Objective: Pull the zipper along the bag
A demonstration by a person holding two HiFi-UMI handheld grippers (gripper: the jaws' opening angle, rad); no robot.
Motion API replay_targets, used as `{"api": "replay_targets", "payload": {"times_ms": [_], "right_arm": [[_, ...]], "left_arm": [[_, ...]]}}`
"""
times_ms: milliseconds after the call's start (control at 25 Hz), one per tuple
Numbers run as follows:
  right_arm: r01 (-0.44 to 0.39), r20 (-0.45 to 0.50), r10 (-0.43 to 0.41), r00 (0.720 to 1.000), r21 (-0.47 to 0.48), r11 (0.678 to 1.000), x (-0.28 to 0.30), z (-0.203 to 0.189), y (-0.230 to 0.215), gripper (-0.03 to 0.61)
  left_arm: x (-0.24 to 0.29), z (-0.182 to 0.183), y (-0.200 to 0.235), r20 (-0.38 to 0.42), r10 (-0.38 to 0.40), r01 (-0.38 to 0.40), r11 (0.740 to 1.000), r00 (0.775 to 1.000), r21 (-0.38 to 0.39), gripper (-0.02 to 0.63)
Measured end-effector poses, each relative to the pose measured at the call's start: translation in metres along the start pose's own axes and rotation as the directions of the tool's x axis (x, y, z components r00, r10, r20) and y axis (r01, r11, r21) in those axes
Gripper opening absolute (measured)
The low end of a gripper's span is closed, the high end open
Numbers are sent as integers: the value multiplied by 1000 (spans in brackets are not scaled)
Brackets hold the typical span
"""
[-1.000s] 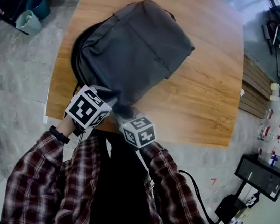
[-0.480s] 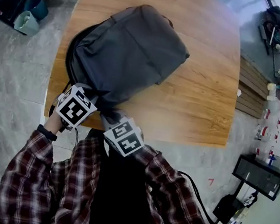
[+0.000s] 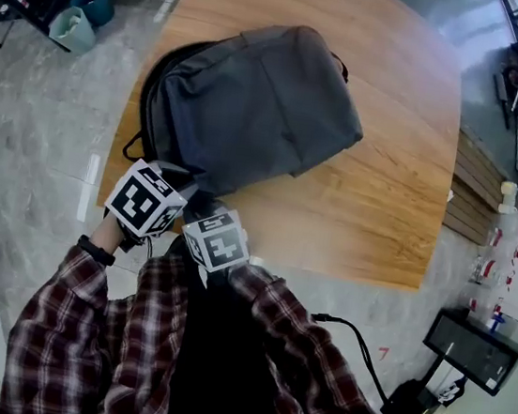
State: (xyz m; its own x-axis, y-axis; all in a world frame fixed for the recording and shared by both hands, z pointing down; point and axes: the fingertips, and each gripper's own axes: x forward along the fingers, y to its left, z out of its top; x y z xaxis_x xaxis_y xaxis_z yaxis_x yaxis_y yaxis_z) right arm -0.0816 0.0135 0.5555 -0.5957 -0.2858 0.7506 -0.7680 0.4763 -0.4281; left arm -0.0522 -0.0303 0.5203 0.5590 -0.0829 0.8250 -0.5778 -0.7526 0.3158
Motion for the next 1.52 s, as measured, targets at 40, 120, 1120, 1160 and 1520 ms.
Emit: {"api": "replay_targets", "payload": {"times_ms": [40,120,1120,1160,1520], "right_arm": [[11,-20,-11,1000,7,1000,1,-5,-1,17],[41,-68,-41,997,-4,999,3,-13,-5,17],[111,-55,-147,988,-422,900,-16,-10,-18,11],[132,-60,-180,982,-471,872,-17,-9,-21,9],[78,-64,-103,993,-309,948,-67,-22,-95,6]], "left_arm": [[6,-5,0,2,19,-19,999,1000,48,74],[19,-12,3,16,51,-53,992,999,118,74],[26,-22,15,58,-7,3,997,998,74,74],[25,-22,15,60,-10,5,996,998,84,74],[15,-31,38,28,-33,33,999,999,19,74]]}}
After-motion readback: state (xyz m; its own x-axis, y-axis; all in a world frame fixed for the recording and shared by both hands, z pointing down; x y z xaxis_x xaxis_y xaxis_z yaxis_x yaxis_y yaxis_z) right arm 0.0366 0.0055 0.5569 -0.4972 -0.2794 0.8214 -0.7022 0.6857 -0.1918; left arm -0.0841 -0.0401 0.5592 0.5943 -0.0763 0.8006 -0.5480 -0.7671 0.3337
